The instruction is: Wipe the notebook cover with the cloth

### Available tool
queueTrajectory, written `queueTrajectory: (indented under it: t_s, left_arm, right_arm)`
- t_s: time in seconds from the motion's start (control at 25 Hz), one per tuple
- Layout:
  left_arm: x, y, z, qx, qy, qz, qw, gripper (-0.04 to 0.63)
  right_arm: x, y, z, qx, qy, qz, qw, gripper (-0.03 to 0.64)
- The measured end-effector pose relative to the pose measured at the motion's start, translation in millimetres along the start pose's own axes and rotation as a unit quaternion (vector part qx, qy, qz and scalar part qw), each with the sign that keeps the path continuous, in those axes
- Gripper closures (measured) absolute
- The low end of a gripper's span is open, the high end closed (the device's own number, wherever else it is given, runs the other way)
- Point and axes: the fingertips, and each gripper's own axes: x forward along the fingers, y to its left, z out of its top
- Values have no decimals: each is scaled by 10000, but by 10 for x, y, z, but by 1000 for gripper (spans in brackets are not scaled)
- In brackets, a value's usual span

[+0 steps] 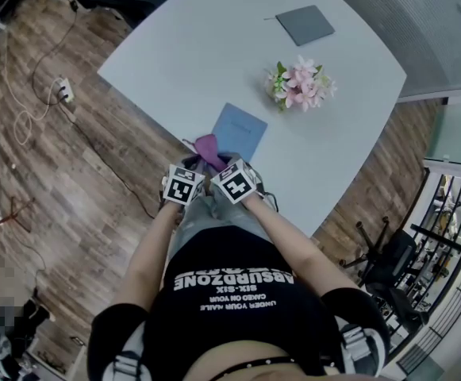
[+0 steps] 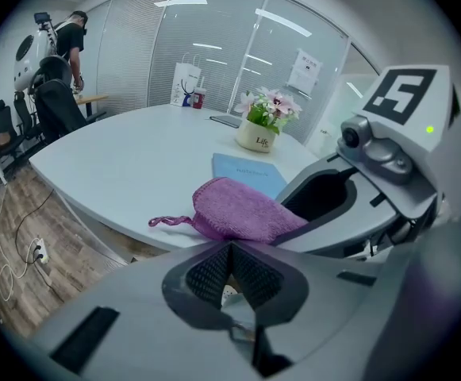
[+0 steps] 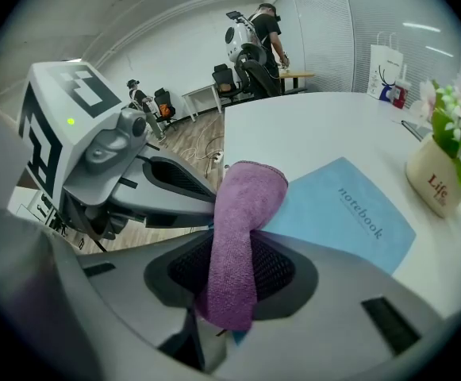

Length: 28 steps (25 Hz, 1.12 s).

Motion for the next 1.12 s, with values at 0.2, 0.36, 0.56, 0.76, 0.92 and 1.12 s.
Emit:
queueTrajectory:
  t_s: [0.2,0.36,0.56,0.76,0.92,1.12]
  left_arm:
    - [0,-1,-5,63,26,-10,10000,580]
    - [-1,-9,-10,115,41,-2,9999,580]
    - [13,-5,3,117,55,-30,9999,580]
    - [13,-9,-2,106,63,-28,9999,580]
    - [16,-20,-2,212,116,-12,9997,580]
    - [10,-23,-6,291,168,7,9994,580]
  right_arm:
    - [-41,26,-29,57,-31,78,9999,482]
    - [-72,33,-94,59,-32,139,9999,480]
    - [-115,-31,-173,7,-36,129,9999,480]
    - [-129,-61,-191,-41,31,215,9998,480]
    - [-134,-91,-194,-46,121,422,9990,479]
    - [-147,-175,-184,-106,167,477,9987,480]
